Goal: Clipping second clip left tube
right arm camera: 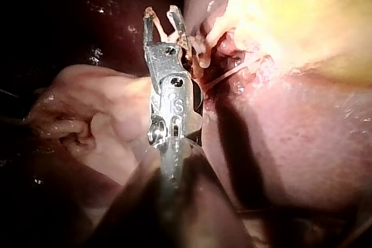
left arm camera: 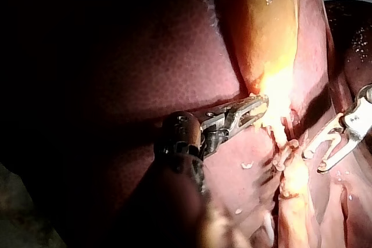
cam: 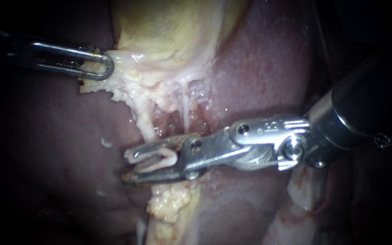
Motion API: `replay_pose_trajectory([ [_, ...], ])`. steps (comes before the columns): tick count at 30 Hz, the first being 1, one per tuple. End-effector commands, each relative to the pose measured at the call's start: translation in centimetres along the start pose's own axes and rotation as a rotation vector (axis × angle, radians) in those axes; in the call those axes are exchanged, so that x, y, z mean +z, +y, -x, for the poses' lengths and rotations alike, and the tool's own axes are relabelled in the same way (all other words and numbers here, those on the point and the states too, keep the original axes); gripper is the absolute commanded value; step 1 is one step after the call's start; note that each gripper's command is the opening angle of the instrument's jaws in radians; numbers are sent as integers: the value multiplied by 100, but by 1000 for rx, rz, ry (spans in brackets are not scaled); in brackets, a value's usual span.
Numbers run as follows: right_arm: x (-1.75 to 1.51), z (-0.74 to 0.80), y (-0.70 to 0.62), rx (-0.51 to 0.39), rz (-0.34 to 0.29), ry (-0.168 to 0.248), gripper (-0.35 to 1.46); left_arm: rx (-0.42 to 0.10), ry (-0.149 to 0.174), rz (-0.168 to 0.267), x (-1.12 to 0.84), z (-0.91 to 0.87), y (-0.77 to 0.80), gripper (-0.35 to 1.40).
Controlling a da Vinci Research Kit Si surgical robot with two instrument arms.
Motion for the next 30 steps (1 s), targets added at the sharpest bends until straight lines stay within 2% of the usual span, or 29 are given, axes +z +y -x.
replay_pose_trajectory([
  [1, 0, 0, 0, 0, 0, 0, 9, 0, 0, 0, 0, 0, 0, -35],
  [5, 1, 1, 0, -1, -1, 0, 21, 0, 0, 0, 0, 0, 0, -35],
  [11, 1, 7, 3, 44, 1, 2, 42, 0, 0, 0, 0, 0, 0, -35],
  [17, -9, 18, 10, 65, -1, 10, 46, 0, 0, 0, -1, 0, 0, -35],
  [30, -37, 63, 47, 123, -9, 19, 46, 0, -1, 1, -3, 0, 0, -35],
])
